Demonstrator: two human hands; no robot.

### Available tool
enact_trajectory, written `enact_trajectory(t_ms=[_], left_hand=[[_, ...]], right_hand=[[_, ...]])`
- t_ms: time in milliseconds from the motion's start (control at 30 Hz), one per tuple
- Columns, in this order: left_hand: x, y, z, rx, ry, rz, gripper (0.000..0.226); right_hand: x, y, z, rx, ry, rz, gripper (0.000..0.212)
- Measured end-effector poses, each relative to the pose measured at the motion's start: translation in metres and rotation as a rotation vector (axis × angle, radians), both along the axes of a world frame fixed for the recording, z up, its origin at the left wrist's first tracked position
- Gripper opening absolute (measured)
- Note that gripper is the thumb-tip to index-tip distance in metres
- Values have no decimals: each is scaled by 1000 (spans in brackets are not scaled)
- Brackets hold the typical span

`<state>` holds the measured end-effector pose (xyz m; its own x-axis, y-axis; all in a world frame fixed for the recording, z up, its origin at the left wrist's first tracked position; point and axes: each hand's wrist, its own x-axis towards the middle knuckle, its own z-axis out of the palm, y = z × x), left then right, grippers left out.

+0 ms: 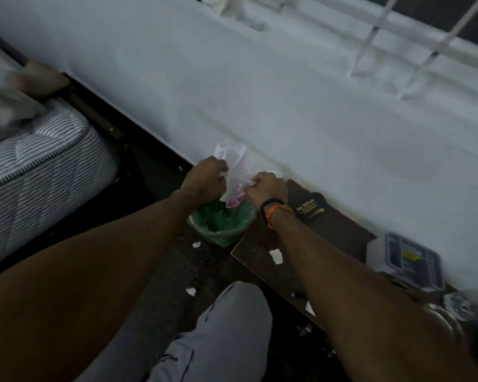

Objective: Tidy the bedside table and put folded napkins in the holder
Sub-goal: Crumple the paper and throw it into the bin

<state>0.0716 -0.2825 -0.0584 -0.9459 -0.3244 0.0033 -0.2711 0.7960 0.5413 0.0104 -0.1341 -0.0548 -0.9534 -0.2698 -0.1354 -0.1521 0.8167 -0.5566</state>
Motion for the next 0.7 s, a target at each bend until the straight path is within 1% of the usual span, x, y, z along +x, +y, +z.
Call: enact_trajectory(t_ms=[133,267,433,500,600,700], left_hand=[[1,-16,-36,40,-88,11,38],[-5,-26,-69,97,-132,5,43],[-13,-33,-90,166,-190,-53,68],[-14,-34,-92,177,-206,-56,73],[-14,-28,-84,157,-220,-59,68],[-13,-18,-73,122,-273,-108,58]], right_hand=[[-6,-25,-41,21,-78,15,19],[-16,-39,-71,55,-149,48,29],[-28,-43,-77,78,-213,91,43],[-32,-40,-74,83,-244,109,48],[-33,-30,-69,127,-224,128,46],[-30,-15,-59,86,-178,100,37]])
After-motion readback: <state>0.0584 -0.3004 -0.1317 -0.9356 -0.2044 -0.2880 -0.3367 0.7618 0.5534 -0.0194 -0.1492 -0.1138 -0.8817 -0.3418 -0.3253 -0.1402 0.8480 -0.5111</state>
